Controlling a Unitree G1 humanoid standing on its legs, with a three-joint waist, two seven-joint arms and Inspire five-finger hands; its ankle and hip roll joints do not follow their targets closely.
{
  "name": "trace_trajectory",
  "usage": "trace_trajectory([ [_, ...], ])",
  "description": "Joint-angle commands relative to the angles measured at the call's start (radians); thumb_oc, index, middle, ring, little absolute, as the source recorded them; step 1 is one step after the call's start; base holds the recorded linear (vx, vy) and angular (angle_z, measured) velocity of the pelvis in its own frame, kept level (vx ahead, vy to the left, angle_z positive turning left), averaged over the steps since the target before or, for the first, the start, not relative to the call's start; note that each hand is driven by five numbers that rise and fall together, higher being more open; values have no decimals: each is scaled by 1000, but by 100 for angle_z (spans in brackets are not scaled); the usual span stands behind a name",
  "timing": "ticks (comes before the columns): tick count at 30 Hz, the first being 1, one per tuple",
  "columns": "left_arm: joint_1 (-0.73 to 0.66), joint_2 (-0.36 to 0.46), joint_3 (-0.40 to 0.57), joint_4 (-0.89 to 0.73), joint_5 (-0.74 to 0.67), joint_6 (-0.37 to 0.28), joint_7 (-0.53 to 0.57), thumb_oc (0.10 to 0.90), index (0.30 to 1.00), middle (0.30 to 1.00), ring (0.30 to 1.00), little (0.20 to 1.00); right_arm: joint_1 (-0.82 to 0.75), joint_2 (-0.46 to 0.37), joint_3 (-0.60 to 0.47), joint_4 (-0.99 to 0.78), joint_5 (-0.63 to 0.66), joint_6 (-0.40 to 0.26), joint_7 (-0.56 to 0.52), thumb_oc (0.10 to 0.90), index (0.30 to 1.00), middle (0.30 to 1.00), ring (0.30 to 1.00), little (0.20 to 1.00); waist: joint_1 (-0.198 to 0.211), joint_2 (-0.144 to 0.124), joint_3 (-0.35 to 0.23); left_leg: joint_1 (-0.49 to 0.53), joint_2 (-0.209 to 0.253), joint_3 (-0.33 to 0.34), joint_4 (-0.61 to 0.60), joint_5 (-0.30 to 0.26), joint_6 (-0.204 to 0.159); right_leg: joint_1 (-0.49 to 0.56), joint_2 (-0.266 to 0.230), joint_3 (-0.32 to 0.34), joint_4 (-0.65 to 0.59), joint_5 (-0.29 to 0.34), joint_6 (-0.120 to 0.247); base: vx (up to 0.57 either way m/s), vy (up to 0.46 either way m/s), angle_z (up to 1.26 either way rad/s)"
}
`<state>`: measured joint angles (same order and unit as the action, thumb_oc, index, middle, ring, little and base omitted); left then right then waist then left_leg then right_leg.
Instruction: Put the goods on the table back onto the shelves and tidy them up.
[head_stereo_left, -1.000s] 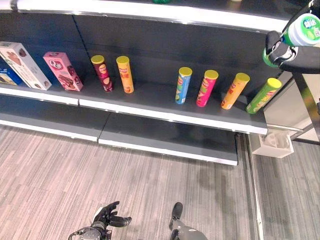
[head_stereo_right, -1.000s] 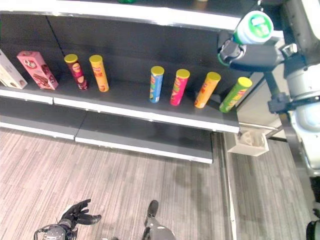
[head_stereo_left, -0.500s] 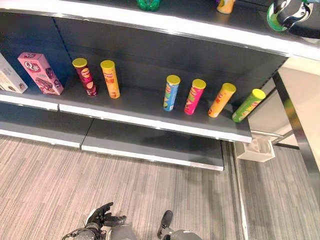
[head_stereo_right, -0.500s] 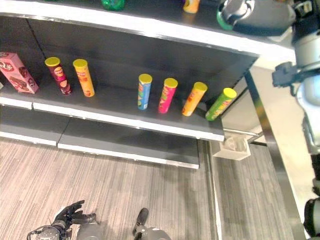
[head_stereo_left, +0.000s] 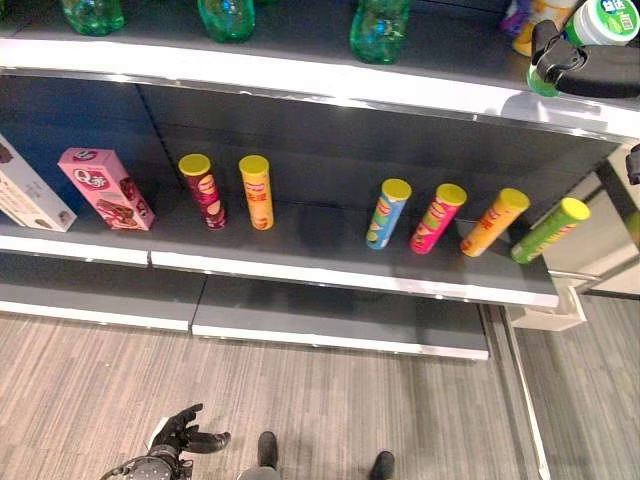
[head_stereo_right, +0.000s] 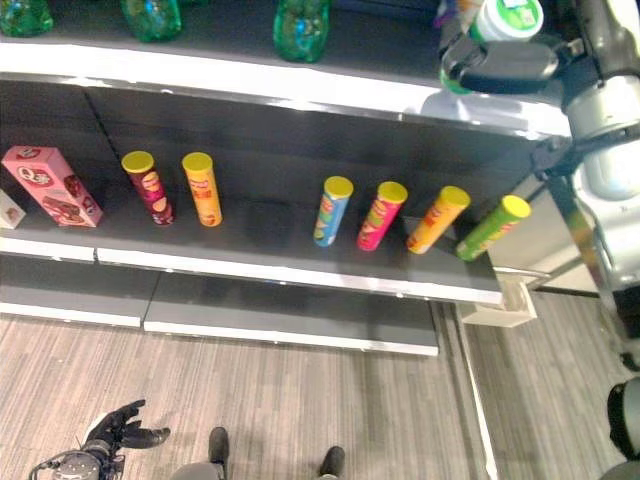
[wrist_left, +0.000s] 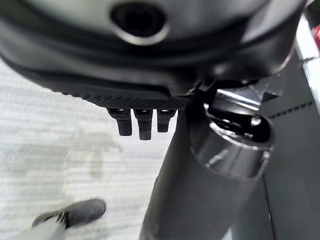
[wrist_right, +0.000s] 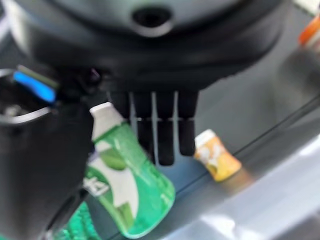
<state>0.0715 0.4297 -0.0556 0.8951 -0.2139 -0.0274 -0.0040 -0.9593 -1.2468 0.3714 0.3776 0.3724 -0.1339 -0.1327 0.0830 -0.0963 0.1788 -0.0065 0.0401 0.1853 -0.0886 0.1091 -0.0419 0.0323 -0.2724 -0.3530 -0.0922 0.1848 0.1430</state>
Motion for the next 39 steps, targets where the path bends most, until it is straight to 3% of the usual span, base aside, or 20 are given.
trace_trajectory([
  [1, 34, 32, -51, -27, -4, -51, 8, 800, 900, 900, 900, 900, -223, -79, 48, 69, -25, -20, -46, 400, 300, 300, 300, 300, 26, -28, -61, 36, 48, 12, 6, -93, -63, 17, -32, 10, 85, -90, 96, 30, 33, 2],
  [3, 29, 27, -57, -25, -1, -54, 12, 800, 900, 900, 900, 900, -303, -77, 136, 141, -35, -12, -42, 400, 300, 300, 300, 300, 23, -27, -61, 34, 46, 12, 5, -93, -62, 17, -33, 11, 85, -84, 97, 42, 3, -1],
  [6, 30, 23, -60, -30, -4, -54, 11, 800, 900, 900, 900, 900, -329, -70, 166, 168, -37, -5, -38, 400, 300, 300, 300, 300, 19, -27, -64, 33, 49, 12, 4, -91, -64, 20, -31, 5, 79, -81, 97, 24, -12, -2],
  [23, 55, -2, -60, 5, 13, -45, 11, 800, 900, 900, 900, 900, -291, -46, 159, 230, -38, 7, -13, 400, 300, 300, 300, 300, 19, -47, -70, 41, 87, 4, 3, -84, -83, 50, 9, -27, 40, -94, 88, 25, -34, -1],
  [39, 54, -1, -64, 13, 20, -46, 22, 800, 900, 900, 900, 900, -262, -10, 122, 275, -60, 23, -38, 400, 300, 300, 300, 300, 38, -40, -55, 14, 90, -14, 1, -74, -88, 51, 16, -49, 25, -95, 86, 14, -15, 5],
])
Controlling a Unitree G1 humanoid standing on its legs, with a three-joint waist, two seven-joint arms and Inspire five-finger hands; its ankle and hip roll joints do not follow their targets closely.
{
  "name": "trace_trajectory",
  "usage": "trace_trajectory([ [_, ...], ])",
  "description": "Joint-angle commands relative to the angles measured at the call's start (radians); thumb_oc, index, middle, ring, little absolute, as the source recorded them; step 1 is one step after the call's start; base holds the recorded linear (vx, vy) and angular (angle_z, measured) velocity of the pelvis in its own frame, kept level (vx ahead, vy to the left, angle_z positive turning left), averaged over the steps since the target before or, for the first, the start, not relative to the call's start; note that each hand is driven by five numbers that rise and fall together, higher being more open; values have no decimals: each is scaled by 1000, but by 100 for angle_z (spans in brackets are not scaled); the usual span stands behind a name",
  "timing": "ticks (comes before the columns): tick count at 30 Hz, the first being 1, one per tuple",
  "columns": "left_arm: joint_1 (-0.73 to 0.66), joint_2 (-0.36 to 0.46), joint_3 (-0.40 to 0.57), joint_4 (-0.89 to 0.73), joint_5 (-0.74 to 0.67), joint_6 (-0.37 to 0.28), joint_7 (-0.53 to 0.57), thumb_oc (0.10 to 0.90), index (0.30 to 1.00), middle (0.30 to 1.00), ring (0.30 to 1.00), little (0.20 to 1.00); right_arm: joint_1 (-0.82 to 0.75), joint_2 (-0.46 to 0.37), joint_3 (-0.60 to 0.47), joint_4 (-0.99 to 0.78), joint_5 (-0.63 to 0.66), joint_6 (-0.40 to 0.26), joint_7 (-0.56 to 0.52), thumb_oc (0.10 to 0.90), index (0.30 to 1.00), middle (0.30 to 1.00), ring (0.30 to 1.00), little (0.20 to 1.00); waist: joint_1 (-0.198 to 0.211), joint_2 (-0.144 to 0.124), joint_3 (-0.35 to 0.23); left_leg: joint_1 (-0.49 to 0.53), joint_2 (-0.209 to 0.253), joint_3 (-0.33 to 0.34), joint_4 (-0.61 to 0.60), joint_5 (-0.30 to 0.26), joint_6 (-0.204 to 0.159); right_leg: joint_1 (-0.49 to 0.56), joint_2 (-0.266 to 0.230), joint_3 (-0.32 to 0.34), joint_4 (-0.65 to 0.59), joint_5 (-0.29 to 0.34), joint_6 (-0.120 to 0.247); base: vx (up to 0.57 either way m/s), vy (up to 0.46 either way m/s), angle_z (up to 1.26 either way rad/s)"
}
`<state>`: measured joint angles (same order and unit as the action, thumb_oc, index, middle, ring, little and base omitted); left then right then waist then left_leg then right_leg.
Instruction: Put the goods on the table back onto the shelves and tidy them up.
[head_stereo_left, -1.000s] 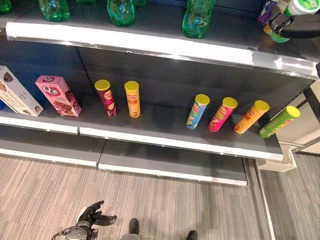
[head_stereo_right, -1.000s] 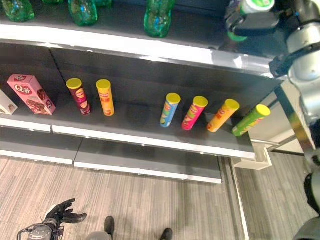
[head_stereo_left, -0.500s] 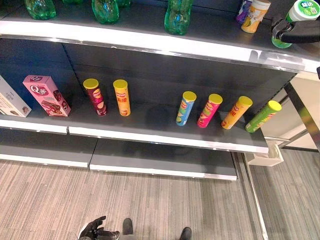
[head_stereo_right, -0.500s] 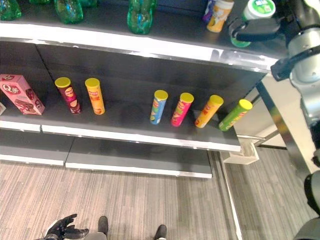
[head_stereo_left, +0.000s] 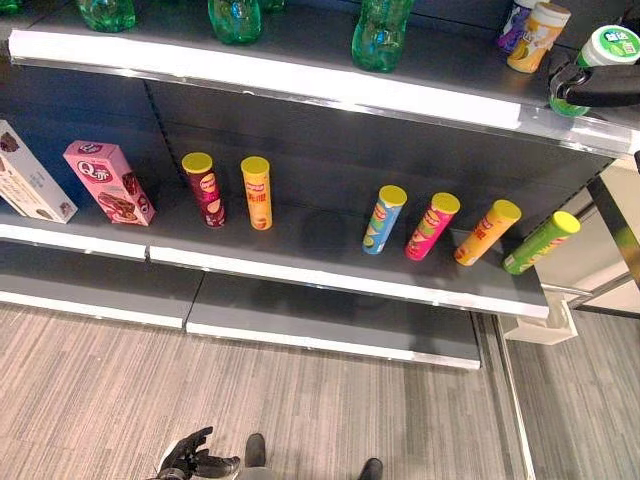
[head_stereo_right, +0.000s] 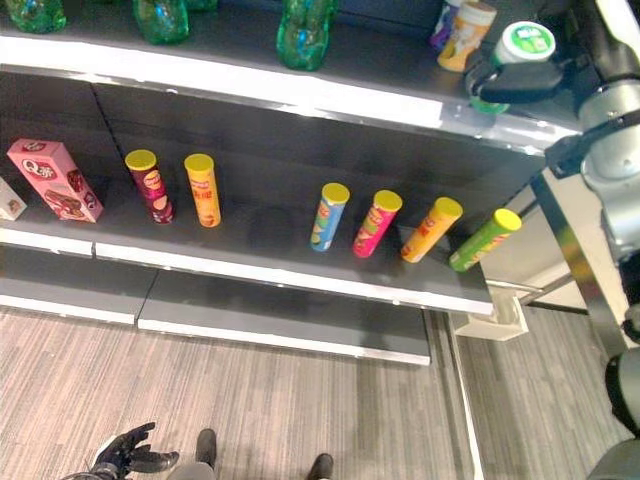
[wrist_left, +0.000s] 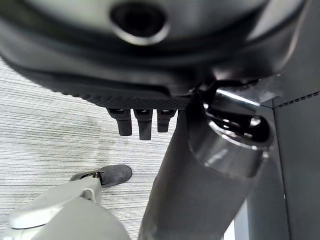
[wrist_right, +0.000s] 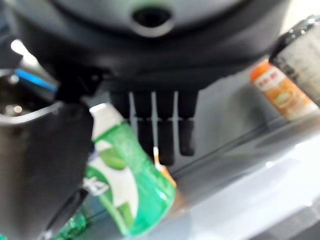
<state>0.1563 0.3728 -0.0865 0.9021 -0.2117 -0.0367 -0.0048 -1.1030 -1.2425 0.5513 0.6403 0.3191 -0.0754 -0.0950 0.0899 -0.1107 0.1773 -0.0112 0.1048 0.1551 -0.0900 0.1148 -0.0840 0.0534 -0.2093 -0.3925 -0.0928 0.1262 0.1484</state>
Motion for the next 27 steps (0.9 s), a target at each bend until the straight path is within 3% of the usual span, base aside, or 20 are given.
trace_trajectory([
  [1, -30, 56, -34, 7, 21, -36, 22, 800, 900, 900, 900, 900, -109, -13, -67, 11, -10, -35, -80, 400, 300, 300, 300, 300, 31, -24, -53, 18, 24, 15, 3, -79, -45, 30, -48, -12, 28, -36, 81, 11, 7, 5],
  [27, -33, 74, -45, -14, 8, -42, 38, 800, 900, 900, 900, 900, -191, 21, -30, 109, -16, -28, -114, 400, 300, 300, 300, 300, 59, -20, -14, -32, 18, -27, 3, -69, -44, 8, -44, -35, 37, -46, 75, 6, -6, 4],
])
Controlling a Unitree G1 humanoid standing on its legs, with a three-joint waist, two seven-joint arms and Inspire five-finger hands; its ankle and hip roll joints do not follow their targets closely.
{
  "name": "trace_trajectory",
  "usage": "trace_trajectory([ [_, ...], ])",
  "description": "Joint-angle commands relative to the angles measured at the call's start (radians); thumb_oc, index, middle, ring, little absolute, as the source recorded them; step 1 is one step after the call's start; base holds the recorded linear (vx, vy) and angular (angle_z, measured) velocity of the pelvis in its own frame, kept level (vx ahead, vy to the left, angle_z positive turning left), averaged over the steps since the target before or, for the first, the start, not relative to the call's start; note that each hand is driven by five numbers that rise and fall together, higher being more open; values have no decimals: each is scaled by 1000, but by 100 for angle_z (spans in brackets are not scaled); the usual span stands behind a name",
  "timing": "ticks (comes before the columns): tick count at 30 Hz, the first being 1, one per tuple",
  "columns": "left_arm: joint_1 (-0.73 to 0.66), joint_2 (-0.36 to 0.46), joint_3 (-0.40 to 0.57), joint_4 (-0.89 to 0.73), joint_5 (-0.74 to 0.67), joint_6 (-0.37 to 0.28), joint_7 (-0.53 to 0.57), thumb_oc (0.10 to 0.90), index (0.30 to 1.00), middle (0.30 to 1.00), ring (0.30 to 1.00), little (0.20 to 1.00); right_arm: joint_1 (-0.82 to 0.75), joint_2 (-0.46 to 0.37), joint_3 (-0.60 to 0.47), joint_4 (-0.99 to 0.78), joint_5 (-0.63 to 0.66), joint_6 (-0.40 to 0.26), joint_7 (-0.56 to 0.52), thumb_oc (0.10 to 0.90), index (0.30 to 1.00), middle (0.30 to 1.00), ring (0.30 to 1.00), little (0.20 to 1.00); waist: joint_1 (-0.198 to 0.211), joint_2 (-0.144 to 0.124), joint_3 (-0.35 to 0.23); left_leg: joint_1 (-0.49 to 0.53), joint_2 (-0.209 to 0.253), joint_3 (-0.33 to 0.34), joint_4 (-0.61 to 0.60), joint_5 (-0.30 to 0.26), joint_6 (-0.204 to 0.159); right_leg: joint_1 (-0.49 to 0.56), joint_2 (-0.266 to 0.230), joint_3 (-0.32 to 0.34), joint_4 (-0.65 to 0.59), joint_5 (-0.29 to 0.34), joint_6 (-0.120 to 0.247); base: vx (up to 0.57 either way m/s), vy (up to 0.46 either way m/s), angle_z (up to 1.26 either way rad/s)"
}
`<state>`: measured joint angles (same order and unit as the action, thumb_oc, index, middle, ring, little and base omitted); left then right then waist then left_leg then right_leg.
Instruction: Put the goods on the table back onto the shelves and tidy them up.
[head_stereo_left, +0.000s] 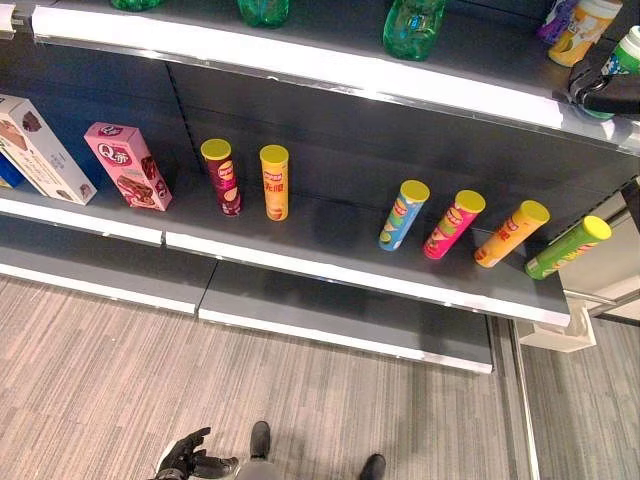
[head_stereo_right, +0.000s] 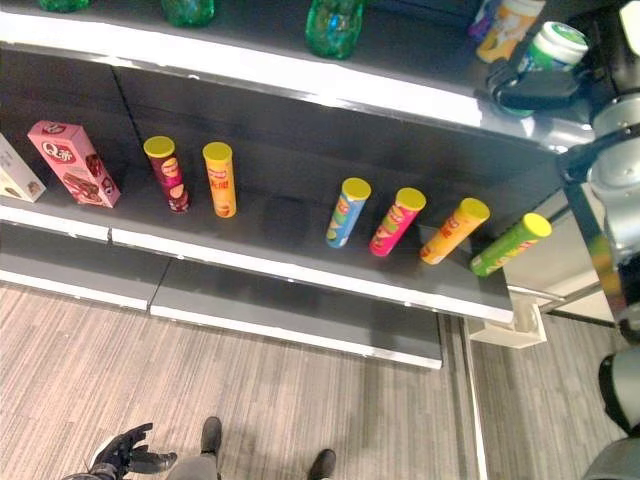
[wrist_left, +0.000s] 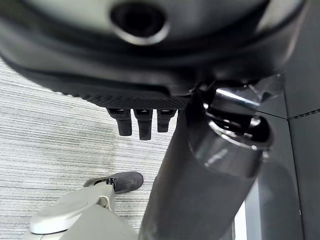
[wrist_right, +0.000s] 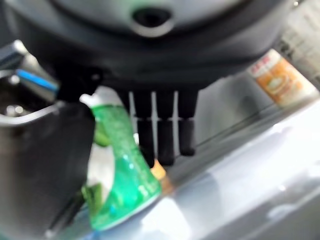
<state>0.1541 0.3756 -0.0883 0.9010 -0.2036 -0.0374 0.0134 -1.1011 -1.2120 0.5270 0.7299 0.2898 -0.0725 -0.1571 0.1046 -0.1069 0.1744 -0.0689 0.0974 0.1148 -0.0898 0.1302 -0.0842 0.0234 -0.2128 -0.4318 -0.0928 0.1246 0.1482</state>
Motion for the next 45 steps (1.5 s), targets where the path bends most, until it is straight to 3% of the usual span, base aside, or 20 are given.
trace_trajectory([
  [1, -31, 72, -45, -14, 0, -42, 20, 800, 900, 900, 900, 900, -200, -5, 0, 24, 13, -31, -51, 400, 300, 300, 300, 300, 45, -23, -11, 27, 25, 13, 2, -84, -44, 39, -40, 3, 37, -45, 75, 0, 0, 0],
  [27, -35, 76, -69, -25, 3, -47, 28, 800, 900, 900, 900, 900, -291, 8, 61, 197, -17, -12, -74, 400, 300, 300, 300, 300, 56, -23, -4, 20, 22, -8, 2, -85, -45, 52, -31, -15, 30, -56, 71, 2, -2, 1],
  [45, -33, 69, -76, -21, 2, -43, 28, 800, 900, 900, 900, 900, -296, 18, 63, 158, 1, -17, -75, 400, 300, 300, 300, 300, 56, -24, -3, 24, 17, -17, 2, -90, -42, 59, -30, -20, 35, -62, 68, 5, -4, 2],
])
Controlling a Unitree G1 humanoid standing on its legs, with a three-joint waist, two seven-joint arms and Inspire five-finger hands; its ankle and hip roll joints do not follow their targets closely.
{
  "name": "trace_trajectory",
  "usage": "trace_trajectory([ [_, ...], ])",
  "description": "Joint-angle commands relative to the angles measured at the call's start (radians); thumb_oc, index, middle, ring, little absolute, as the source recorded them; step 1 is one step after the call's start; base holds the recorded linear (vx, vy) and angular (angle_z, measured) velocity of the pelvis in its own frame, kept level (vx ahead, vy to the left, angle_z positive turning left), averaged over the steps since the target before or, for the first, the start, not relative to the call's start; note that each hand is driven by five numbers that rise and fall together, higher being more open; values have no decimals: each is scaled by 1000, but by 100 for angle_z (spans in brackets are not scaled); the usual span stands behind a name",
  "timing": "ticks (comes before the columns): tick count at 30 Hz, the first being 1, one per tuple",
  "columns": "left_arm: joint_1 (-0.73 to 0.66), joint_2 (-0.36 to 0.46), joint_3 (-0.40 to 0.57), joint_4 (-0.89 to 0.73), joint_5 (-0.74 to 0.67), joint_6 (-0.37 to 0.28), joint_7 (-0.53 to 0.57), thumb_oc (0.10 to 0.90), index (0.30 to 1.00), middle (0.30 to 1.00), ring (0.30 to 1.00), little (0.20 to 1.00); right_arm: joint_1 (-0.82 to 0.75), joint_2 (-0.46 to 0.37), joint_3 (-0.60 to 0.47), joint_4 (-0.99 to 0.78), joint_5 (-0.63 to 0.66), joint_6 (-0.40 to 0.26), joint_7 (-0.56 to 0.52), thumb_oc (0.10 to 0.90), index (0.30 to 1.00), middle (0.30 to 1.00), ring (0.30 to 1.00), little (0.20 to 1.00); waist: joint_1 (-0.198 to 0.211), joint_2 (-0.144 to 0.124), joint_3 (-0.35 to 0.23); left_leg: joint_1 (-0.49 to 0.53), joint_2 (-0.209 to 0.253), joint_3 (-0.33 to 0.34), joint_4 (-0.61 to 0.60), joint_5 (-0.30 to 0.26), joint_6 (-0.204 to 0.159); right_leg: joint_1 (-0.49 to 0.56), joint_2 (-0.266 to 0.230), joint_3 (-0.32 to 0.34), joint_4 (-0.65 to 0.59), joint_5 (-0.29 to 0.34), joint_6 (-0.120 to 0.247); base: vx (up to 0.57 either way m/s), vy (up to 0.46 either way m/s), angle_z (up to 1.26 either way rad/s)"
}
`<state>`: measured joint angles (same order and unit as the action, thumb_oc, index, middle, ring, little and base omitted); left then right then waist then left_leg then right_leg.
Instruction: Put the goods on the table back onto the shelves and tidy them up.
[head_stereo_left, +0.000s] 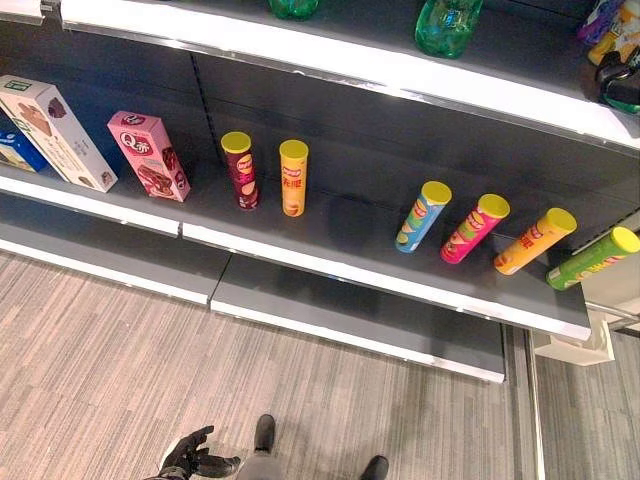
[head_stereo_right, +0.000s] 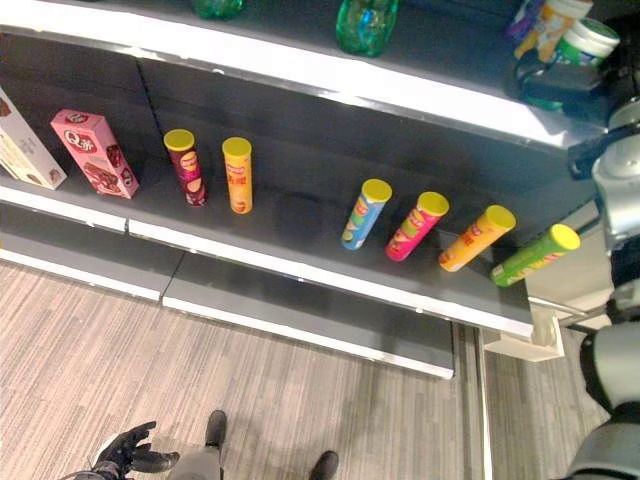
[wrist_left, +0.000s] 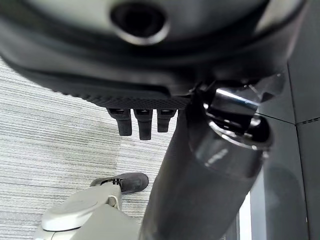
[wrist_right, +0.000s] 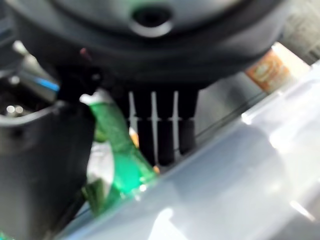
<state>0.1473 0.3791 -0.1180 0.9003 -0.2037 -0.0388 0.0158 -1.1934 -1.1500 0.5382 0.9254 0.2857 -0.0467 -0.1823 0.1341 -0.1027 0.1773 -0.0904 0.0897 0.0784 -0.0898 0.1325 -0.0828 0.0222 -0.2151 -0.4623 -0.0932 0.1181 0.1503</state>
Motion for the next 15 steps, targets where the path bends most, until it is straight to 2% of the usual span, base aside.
trace_trajectory([
  [1, -27, 66, -47, -21, 0, -42, 27, 800, 900, 900, 900, 900, -207, -44, 58, -36, 4, -42, -47, 400, 300, 300, 300, 300, 26, -29, -6, 47, 25, 20, 3, -93, -43, 61, -27, 10, 35, -56, 66, 0, 0, 0],
  [2, -29, 65, -47, -20, 0, -42, 27, 800, 900, 900, 900, 900, -206, -46, 59, -34, 4, -39, -44, 400, 300, 300, 300, 300, 24, -30, -6, 47, 25, 21, 3, -92, -44, 62, -27, 10, 34, -56, 66, 0, 0, 0],
  [4, -30, 66, -46, -17, 3, -41, 29, 800, 900, 900, 900, 900, -192, -42, 46, -36, 7, -36, -44, 800, 900, 900, 900, 900, 22, -29, -9, 49, 26, 22, 3, -93, -44, 64, -26, 9, 34, -56, 65, 0, 0, 0],
  [15, -29, 52, -18, 11, -10, -29, 29, 800, 900, 900, 900, 900, -111, -32, -14, -100, 12, -14, -32, 800, 900, 900, 900, 900, 10, -39, -21, 61, 26, 26, 3, -99, -45, 76, -28, 6, 32, -53, 64, 0, 0, 0],
])
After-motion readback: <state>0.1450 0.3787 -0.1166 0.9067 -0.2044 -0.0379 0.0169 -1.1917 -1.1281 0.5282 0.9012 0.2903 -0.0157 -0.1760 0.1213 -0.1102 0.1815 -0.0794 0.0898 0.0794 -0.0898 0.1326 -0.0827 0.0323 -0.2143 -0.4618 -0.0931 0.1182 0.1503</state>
